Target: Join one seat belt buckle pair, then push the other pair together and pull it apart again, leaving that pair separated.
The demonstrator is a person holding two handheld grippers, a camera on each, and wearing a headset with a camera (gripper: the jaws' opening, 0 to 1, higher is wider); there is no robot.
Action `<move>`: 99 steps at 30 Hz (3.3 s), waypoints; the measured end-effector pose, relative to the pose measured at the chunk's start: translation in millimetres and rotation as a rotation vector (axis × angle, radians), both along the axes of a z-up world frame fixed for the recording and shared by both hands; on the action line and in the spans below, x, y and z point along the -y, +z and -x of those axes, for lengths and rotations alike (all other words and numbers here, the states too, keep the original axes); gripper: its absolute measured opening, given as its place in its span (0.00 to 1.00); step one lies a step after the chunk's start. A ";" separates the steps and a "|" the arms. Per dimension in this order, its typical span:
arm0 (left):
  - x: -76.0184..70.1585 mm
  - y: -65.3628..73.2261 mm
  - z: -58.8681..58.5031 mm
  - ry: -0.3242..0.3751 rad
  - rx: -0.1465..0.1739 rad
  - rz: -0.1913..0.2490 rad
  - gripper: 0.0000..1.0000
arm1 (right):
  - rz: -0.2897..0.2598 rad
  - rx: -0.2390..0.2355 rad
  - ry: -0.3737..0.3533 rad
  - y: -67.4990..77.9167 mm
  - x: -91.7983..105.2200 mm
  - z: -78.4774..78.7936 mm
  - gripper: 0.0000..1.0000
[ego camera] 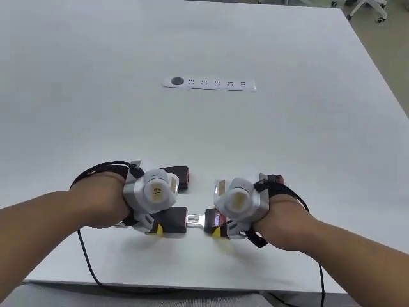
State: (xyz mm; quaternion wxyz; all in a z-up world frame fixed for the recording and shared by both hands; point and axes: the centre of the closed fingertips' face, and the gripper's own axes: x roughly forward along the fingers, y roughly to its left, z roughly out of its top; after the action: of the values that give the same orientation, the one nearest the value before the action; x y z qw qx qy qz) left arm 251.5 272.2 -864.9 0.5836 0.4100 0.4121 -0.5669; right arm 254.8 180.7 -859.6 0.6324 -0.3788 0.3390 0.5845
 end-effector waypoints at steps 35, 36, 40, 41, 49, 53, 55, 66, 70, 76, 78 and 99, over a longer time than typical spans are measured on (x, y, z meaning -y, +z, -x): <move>1.6 0.2 1.2 0.009 0.000 0.051 0.31 | -0.080 0.013 0.023 0.7 -39.8 0.0 0.32; 1.3 0.4 0.8 0.021 0.001 0.054 0.31 | -0.069 0.008 0.019 -1.5 -40.9 -2.3 0.32; 0.4 0.4 0.0 0.027 0.001 0.068 0.31 | -0.073 0.003 0.006 -2.6 -39.3 -1.4 0.32; 0.7 0.3 -0.1 0.027 0.001 0.067 0.31 | -0.073 0.004 0.006 -3.2 -39.6 -1.2 0.32; 3.4 -0.5 -1.3 0.022 -0.002 0.016 0.31 | -0.066 0.005 0.008 -1.9 -34.5 0.5 0.33; 2.1 -0.6 -2.6 0.036 -0.010 0.009 0.31 | -0.058 0.007 0.033 -2.2 -31.8 0.8 0.33; 1.7 -0.5 -2.0 0.046 -0.009 0.020 0.31 | -0.059 0.012 0.048 -3.3 -30.5 1.0 0.33; 1.1 0.3 -1.7 0.031 -0.010 0.062 0.31 | -0.070 -0.001 0.039 -1.8 -30.7 1.7 0.34; 0.9 0.2 -1.3 0.026 -0.010 0.062 0.31 | -0.073 -0.003 0.036 -2.2 -30.9 1.6 0.34; 0.7 0.4 -1.2 0.037 -0.009 0.063 0.32 | -0.074 -0.019 0.021 -1.8 -31.8 0.9 0.34; 0.8 0.4 -1.2 0.036 -0.009 0.062 0.32 | -0.069 -0.016 0.024 -1.6 -31.8 1.5 0.34; 3.0 0.7 -3.3 0.127 -0.014 0.077 0.42 | -0.187 -0.077 -0.041 3.7 -39.1 10.9 0.46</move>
State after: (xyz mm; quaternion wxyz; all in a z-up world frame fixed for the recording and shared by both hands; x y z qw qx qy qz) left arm 254.8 269.2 -864.2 0.6307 0.3563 0.4193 -0.5472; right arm 244.0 219.9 -855.9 0.6635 -0.2883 0.3145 0.6146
